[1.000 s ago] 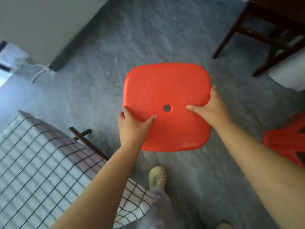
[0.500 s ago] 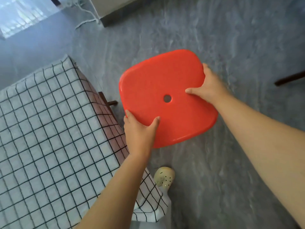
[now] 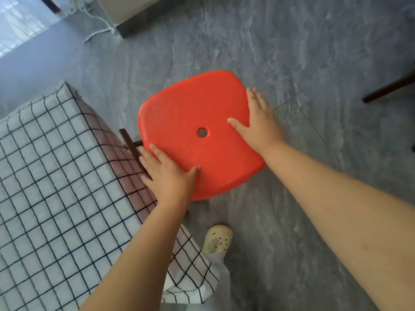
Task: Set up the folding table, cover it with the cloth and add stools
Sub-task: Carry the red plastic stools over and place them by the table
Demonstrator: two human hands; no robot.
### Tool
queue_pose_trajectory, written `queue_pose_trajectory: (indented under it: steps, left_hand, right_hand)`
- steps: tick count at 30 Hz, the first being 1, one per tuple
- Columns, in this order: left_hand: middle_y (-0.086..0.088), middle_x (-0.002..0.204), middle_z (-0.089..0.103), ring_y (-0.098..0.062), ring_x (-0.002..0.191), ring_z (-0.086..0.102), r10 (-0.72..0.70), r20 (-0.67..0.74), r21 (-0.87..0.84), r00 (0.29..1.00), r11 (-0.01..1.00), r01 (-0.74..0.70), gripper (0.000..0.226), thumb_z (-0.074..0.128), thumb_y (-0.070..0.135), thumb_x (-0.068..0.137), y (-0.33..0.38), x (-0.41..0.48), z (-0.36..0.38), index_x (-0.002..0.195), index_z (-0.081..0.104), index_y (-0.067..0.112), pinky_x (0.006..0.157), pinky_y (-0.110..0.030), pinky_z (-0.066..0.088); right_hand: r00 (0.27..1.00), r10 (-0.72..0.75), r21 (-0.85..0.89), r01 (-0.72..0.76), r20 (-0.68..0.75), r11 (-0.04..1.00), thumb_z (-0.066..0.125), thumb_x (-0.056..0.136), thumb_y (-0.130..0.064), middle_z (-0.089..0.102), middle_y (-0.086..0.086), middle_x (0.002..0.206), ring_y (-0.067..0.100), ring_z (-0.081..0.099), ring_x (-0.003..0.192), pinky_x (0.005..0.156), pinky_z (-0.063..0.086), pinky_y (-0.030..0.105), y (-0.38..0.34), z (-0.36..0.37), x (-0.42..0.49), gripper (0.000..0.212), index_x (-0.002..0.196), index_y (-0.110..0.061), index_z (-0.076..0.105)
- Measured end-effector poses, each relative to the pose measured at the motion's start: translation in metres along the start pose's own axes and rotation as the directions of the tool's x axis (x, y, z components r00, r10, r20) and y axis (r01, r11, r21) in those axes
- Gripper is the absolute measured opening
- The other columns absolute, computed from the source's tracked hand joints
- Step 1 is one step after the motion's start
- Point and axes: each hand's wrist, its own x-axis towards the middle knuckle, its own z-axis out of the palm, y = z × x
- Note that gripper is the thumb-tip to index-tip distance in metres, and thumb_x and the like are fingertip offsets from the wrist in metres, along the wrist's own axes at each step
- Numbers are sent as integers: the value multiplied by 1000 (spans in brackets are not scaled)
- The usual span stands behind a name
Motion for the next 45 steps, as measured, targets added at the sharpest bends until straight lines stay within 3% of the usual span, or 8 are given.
queue_pose_trajectory:
  steps: [6,9,12,19,29,34,38,45]
  left_hand:
    - [-6,158,-17,-26,146,-12,518,-30,107,855,852,-513,97,58,48,83,102,-51,24,151,-6,20,115,-50,3]
    - [-5,159,-16,-26,146,-13,662,65,100,746,740,-665,90,50,53,86,162,-108,58,151,-4,21,115,-49,2]
    - [-6,159,-15,-26,146,-11,778,144,107,611,602,-792,83,32,62,87,218,-185,103,151,-3,22,116,-48,5]
    - [-2,158,-19,-24,145,-16,898,340,37,279,283,-958,79,17,66,87,331,-414,237,151,-8,26,117,-47,-1]
    - [-8,160,-1,-31,146,1,829,544,21,-131,-170,-985,79,19,64,87,437,-680,452,152,4,21,113,-56,9]
    - [-6,160,-9,-28,146,-6,782,618,107,-75,-178,-978,81,34,60,91,464,-709,514,151,-4,20,115,-55,6]
    - [-8,159,-10,-26,146,-7,757,653,208,17,-158,-965,88,31,66,88,473,-706,534,150,-10,19,116,-53,8]
    - [-9,159,8,-28,143,22,716,688,-47,120,209,-977,102,62,57,80,487,-711,557,151,-3,21,113,-45,26]
  right_hand:
    - [955,110,7,-112,-274,994,42,88,-57,21,18,157,30,20,146,117,20,41,94,-63,-85,83,151,-9,17]
    - [914,212,-43,-241,-346,969,38,85,-62,19,19,157,32,20,145,116,22,48,180,-108,-147,88,151,-9,17]
    - [806,403,15,-441,-434,897,34,83,-65,20,20,157,34,21,145,116,21,48,265,-157,-221,90,151,-7,19]
    - [511,706,167,-740,-490,652,40,83,-61,18,21,157,36,19,145,117,19,48,471,-253,-436,89,149,-5,22]
    - [143,899,332,-896,-414,296,48,89,-57,7,18,159,32,5,148,119,9,49,671,-301,-694,86,151,-8,13]
    - [72,937,430,-875,-342,224,50,89,-55,2,16,160,31,2,148,120,7,45,707,-279,-744,87,152,-10,9]
    - [121,933,396,-881,-339,258,52,87,-57,3,15,160,30,1,148,120,4,45,728,-269,-746,91,152,-12,8]
    - [72,965,707,-668,-251,233,73,74,-52,0,12,160,27,12,146,117,17,35,755,-277,-731,112,152,-14,3]
